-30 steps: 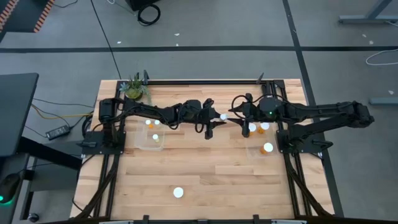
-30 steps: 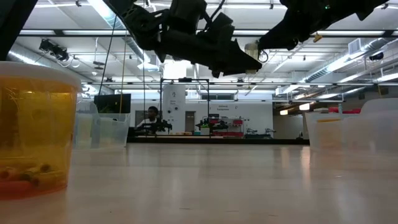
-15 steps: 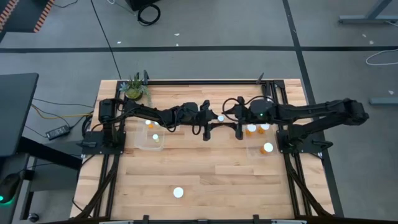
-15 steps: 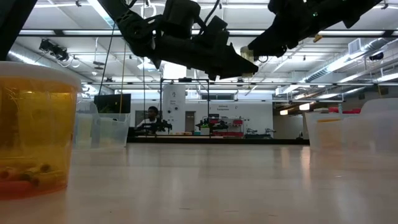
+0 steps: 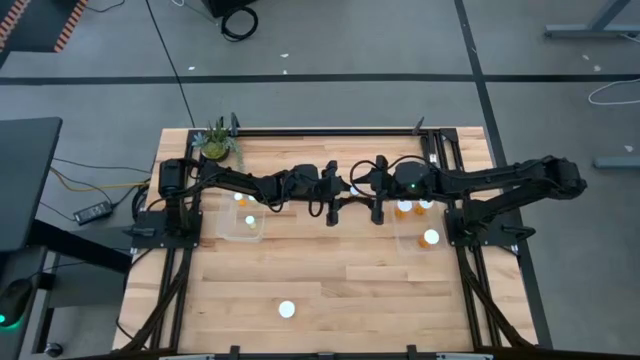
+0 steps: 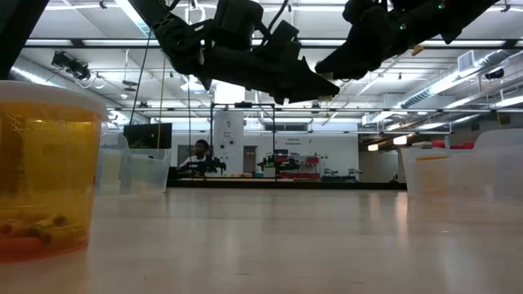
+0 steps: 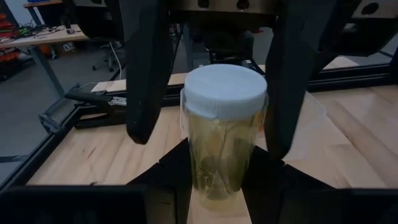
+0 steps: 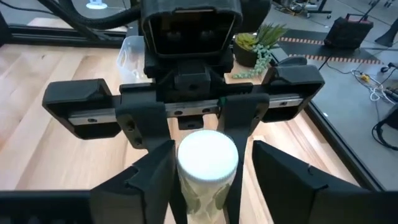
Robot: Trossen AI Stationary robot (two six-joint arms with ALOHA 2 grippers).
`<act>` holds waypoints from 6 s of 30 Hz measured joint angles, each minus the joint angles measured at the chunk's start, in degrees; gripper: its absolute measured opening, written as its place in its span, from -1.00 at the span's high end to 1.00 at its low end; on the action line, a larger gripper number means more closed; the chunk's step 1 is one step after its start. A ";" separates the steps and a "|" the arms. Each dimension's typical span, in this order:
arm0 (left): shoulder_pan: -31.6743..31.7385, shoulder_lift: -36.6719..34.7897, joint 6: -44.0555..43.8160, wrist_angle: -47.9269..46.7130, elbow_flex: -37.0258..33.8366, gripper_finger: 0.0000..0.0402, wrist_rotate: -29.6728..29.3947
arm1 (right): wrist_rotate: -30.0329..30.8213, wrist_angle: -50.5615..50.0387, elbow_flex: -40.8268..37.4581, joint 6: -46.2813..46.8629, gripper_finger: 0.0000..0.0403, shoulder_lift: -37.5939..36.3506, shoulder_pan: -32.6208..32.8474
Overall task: Pick and place medicine bottles into bin by pill shape (circle, oval)
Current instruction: Put the yellow pill bottle into the left transparent bin
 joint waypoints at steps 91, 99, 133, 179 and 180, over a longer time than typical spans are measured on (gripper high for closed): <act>-3.02 -7.81 -2.95 -36.42 0.09 0.12 -3.19 | 0.85 10.29 -1.51 13.06 0.04 27.12 10.00; -4.76 -7.74 -4.50 -40.88 3.14 0.12 -3.26 | 0.83 1.13 -1.51 14.35 -0.02 19.63 10.45; -8.60 -2.20 -6.95 -55.07 16.60 -0.17 -3.28 | 14.10 -21.95 -1.74 19.14 -0.03 4.55 19.82; -9.53 6.10 -1.33 -46.73 16.44 -0.19 -6.36 | 19.37 -21.30 -10.29 23.52 -0.03 -12.94 23.64; -9.53 6.10 -1.33 -47.22 16.44 -0.16 -6.36 | 19.37 -21.30 -10.29 23.53 -0.03 -12.94 23.64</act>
